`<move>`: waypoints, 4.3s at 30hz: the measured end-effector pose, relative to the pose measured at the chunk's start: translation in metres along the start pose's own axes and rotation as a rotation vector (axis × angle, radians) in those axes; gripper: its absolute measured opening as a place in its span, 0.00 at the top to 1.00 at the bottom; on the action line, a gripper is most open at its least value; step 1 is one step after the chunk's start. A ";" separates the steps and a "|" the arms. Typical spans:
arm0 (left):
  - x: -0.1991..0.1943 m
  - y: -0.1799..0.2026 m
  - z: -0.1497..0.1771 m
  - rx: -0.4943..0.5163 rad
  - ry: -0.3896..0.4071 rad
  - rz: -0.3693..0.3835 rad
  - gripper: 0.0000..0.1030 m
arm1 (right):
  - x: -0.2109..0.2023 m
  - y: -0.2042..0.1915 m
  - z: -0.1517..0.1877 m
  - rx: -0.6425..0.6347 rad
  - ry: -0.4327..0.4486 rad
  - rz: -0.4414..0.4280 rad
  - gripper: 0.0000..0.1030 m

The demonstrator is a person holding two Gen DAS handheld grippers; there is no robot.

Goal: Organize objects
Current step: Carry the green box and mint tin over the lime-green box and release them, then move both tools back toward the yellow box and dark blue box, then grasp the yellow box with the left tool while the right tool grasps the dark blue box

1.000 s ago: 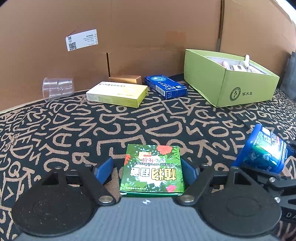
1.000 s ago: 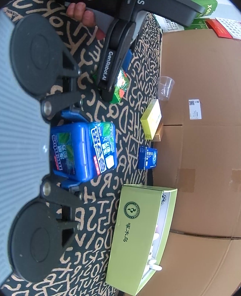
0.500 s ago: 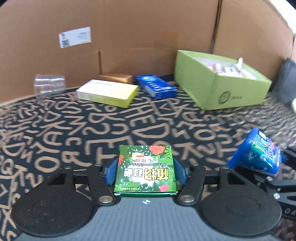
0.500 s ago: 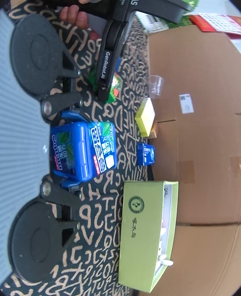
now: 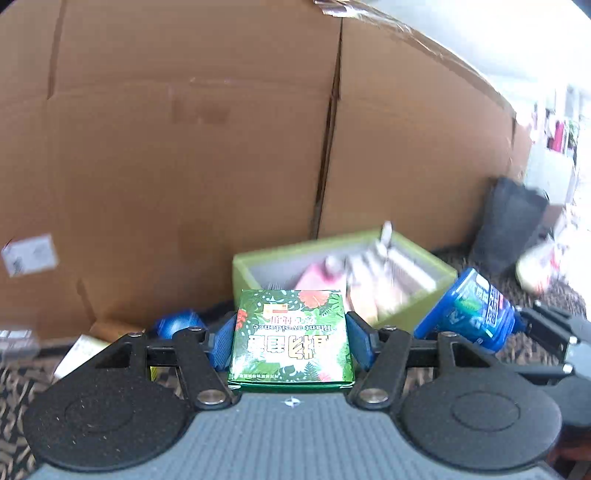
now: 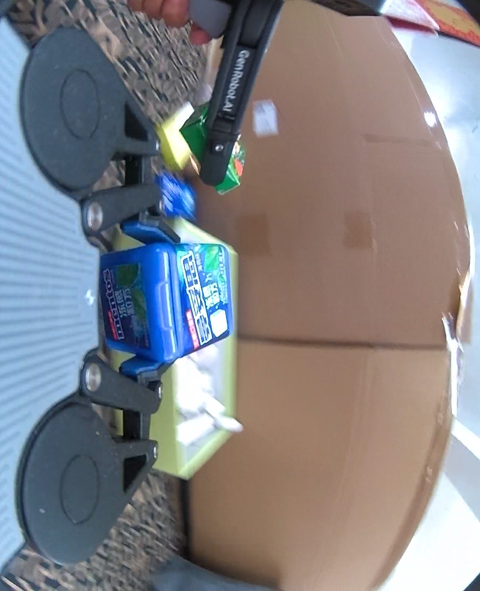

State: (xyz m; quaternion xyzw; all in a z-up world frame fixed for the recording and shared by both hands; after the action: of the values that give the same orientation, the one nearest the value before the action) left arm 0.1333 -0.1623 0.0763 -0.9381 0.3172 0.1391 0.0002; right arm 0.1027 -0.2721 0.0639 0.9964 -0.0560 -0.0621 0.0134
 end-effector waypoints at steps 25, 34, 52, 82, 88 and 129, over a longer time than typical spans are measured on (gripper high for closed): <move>0.068 -0.027 0.021 -0.096 0.016 -0.130 0.15 | 0.110 0.032 0.018 0.064 0.012 0.040 0.03; -0.012 -0.051 0.052 -0.135 -0.015 -0.248 0.11 | 0.037 -0.012 0.024 0.107 0.013 -0.066 0.00; 0.005 -0.152 0.100 -0.314 -0.109 -0.497 0.11 | 0.008 -0.107 0.084 0.070 -0.197 -0.222 0.00; 0.030 -0.208 0.091 -0.236 -0.168 -0.571 0.11 | 0.053 -0.154 0.072 0.038 -0.217 -0.274 0.00; 0.024 -0.222 0.098 -0.178 -0.196 -0.573 0.31 | 0.087 -0.171 0.066 -0.011 -0.220 -0.267 0.02; -0.108 -0.107 0.143 -0.019 -0.213 -0.363 0.20 | -0.039 -0.147 0.100 -0.033 -0.355 -0.244 0.32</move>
State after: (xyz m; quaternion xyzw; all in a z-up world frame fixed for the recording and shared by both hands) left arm 0.0775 0.0002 -0.0428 -0.9598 0.1399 0.2381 0.0500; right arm 0.0677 -0.1237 -0.0355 0.9689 0.0645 -0.2386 0.0122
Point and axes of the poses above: each gripper's, at about its wrist camera, not at the fingertips, and x roughly the way its jaws point, y to its right, z to its underside, the point moved 5 cm from there along x, roughly the way its jaws point, and after that the axes turned 10 degrees about y, right-handed, at the moved point
